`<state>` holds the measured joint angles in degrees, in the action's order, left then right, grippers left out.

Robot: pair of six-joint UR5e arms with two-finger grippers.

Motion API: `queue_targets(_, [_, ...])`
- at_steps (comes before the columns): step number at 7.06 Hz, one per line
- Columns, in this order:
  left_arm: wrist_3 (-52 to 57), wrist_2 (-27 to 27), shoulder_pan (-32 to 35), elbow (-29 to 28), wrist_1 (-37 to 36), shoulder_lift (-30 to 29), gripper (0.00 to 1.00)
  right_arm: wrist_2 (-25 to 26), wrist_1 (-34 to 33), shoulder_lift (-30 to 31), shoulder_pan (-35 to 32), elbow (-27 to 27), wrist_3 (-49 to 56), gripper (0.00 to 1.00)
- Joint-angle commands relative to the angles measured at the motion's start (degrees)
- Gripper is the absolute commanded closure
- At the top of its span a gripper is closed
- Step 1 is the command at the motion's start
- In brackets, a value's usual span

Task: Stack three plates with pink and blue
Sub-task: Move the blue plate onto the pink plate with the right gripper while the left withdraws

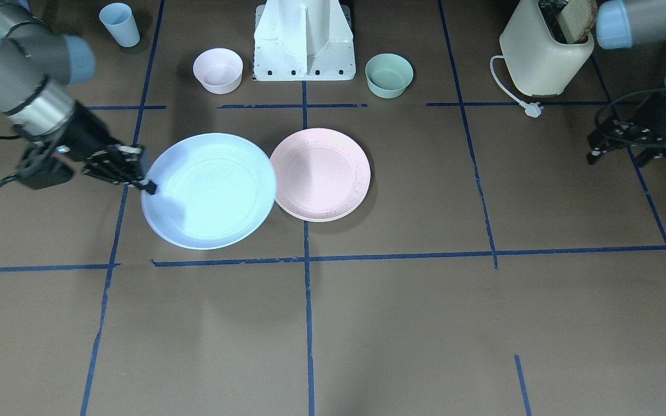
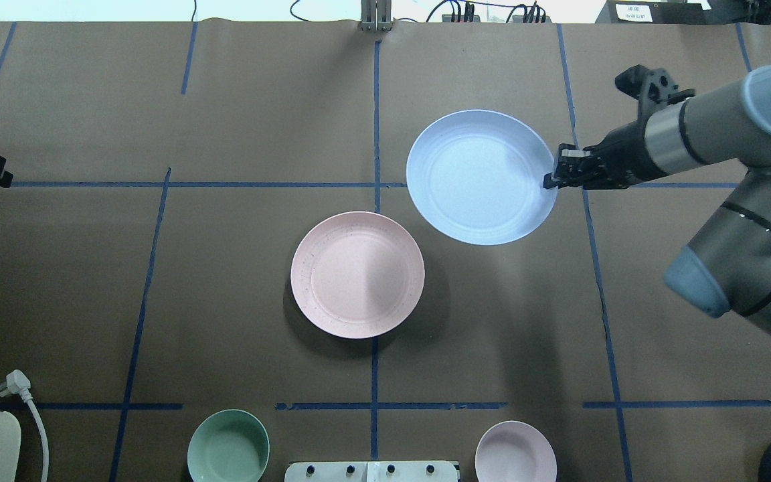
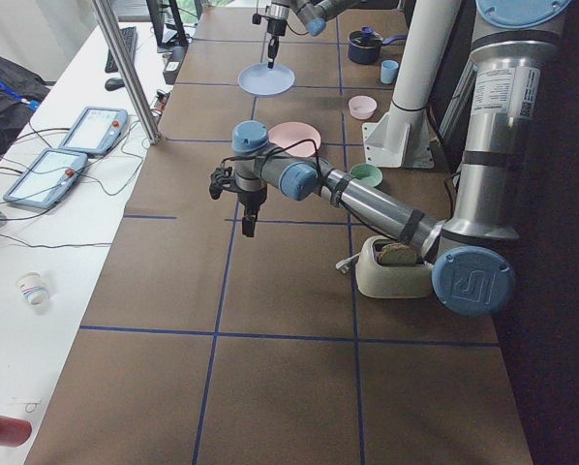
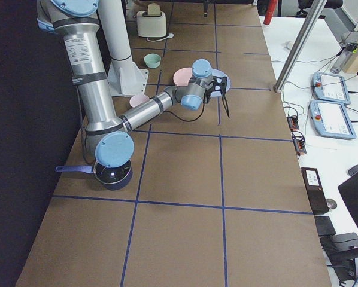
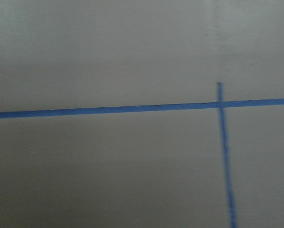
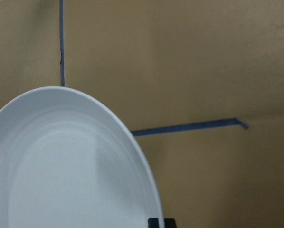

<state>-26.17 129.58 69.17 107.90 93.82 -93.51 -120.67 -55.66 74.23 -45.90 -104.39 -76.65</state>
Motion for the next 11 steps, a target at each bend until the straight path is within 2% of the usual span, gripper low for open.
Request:
queue_targets(1, [8.57, 1.73, 4.64, -5.75, 0.57, 0.17, 0.00, 13.81, -6.55, -5.12, 13.75, -1.43, -5.16, 1.00])
queue_targets(2, [8.59, 1.73, 4.83, -6.47, 0.75, 0.17, 0.00, 16.84, -8.83, -7.32, 16.43, -1.69, -6.92, 0.99])
queue_targets(4, [8.68, 1.82, 5.36, -6.65, 0.75, 0.34, 0.00, 19.05, -9.90, -9.62, 19.00, -1.34, -9.05, 0.99])
queue_targets(6, [8.68, 1.82, 5.45, -6.74, 0.75, 0.34, 0.00, 19.16, -11.49, -10.15, 19.09, -1.34, -9.05, 0.96])
queue_targets(7, [8.60, 1.73, 5.45, -6.74, 0.75, 0.26, 0.00, 19.07, -11.49, -10.15, 19.09, -1.16, -8.87, 0.14])
queue_targets(8, [8.59, 1.73, 5.53, -6.74, 0.75, 0.34, 0.00, 19.07, -11.41, -10.07, 19.35, -1.60, -8.87, 0.00])
queue_targets(10, [8.59, 1.82, 5.53, -6.74, 0.66, 0.25, 0.00, 18.63, -11.49, -9.81, 18.83, -1.86, -8.70, 0.00])
queue_targets(11, [8.68, 1.73, 5.97, -6.91, 0.66, 0.25, 0.00, 17.67, -14.54, -9.54, 17.09, -2.91, -8.09, 0.00])
